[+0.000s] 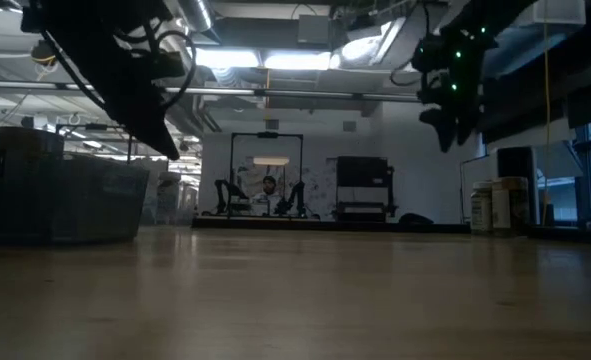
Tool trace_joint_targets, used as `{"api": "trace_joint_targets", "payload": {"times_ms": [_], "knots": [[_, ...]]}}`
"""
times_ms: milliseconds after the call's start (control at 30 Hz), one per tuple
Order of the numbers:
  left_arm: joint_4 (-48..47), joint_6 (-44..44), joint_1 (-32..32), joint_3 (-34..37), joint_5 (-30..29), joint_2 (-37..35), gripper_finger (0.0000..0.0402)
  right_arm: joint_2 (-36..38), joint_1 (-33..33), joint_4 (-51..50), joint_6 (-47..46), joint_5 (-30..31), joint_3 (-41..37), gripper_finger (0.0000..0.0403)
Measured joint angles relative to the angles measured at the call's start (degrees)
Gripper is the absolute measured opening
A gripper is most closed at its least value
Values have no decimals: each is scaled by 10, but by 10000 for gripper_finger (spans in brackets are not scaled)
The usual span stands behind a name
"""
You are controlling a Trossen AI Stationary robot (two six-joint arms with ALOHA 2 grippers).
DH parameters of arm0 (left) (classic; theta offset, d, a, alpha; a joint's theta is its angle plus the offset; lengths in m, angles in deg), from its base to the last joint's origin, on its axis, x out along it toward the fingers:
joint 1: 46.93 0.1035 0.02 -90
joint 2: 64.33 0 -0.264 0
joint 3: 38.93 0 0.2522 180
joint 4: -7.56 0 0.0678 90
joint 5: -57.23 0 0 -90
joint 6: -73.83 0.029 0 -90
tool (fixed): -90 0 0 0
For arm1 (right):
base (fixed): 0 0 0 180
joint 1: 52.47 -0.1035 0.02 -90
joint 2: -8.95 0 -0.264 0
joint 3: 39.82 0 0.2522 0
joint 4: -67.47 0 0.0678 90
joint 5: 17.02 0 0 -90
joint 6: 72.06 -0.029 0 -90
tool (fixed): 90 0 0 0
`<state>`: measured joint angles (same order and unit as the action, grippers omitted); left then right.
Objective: Sort spices by type
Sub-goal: Put the top white spice bottle into the transparent bin
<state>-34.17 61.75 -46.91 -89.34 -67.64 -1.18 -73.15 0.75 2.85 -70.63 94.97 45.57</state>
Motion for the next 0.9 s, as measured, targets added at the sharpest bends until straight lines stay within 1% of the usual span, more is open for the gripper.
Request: {"api": "trace_joint_targets", "payload": {"times_ms": [133, 233, 367, 467, 667, 800, 900], "knots": [[38, 40, 16, 8, 3, 0, 249, -27, 39, -21, -13, -20, 0, 264], [49, 60, 23, 8, 16, 0, 249, -46, 55, -42, -14, -21, 0, 264], [53, 67, 28, 8, 19, 0, 249, -61, 63, -47, -20, -33, 0, 264], [54, 66, 30, 8, 22, 0, 249, -70, 62, -43, -26, -30, 0, 264], [64, 66, 31, 8, 34, 0, 249, -105, 66, -43, -24, -13, 0, 264], [65, 66, 31, 8, 34, 0, 249, -126, 65, -42, -22, 29, 0, 264], [65, 63, 31, 8, 34, 0, 249, -137, 65, -46, -17, 40, 0, 264]]}}
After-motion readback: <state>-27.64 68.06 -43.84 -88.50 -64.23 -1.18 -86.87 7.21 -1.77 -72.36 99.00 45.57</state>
